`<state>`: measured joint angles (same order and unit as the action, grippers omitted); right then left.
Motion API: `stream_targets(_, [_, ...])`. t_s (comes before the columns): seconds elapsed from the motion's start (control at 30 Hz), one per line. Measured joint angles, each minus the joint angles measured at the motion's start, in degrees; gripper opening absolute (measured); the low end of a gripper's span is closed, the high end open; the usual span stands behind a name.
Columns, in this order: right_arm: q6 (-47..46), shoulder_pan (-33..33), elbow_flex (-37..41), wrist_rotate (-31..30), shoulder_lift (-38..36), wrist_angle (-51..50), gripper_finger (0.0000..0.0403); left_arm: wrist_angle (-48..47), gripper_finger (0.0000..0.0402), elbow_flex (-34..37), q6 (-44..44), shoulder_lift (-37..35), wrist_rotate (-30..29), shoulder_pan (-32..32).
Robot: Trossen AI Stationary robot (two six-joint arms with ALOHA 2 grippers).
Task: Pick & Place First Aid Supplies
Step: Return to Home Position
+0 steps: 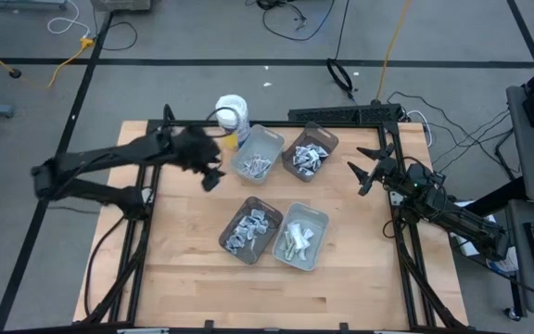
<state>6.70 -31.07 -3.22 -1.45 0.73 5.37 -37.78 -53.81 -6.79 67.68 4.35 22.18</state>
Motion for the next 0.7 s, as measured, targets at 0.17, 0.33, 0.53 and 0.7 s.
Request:
stream_targets(0.17, [0.0, 0.0, 0.0, 0.0, -0.02, 0.01, 0.0263, 4.82, 0.0258, 11.45, 8.52, -13.48, -0.1, -0.73])
stream_targets(0.33, [0.02, 0.0, 0.0, 0.0, 0.0, 0.01, 0.0263, 10.78, 0.0266, 19.81, 14.62, -25.51, -0.12, -0.73])
stream_targets(0.53, [0.01, -0.01, 0.0, 0.0, 0.0, 0.01, 0.0263, 19.76, 0.026, 28.87, 15.09, -38.86, 0.01, -0.73])
stream_targets(0.7, [0.0, 0.0, 0.02, 0.0, 0.0, 0.0, 0.0263, 21.93, 0.0259, 34.79, 15.08, -48.28, 0.01, -0.73])
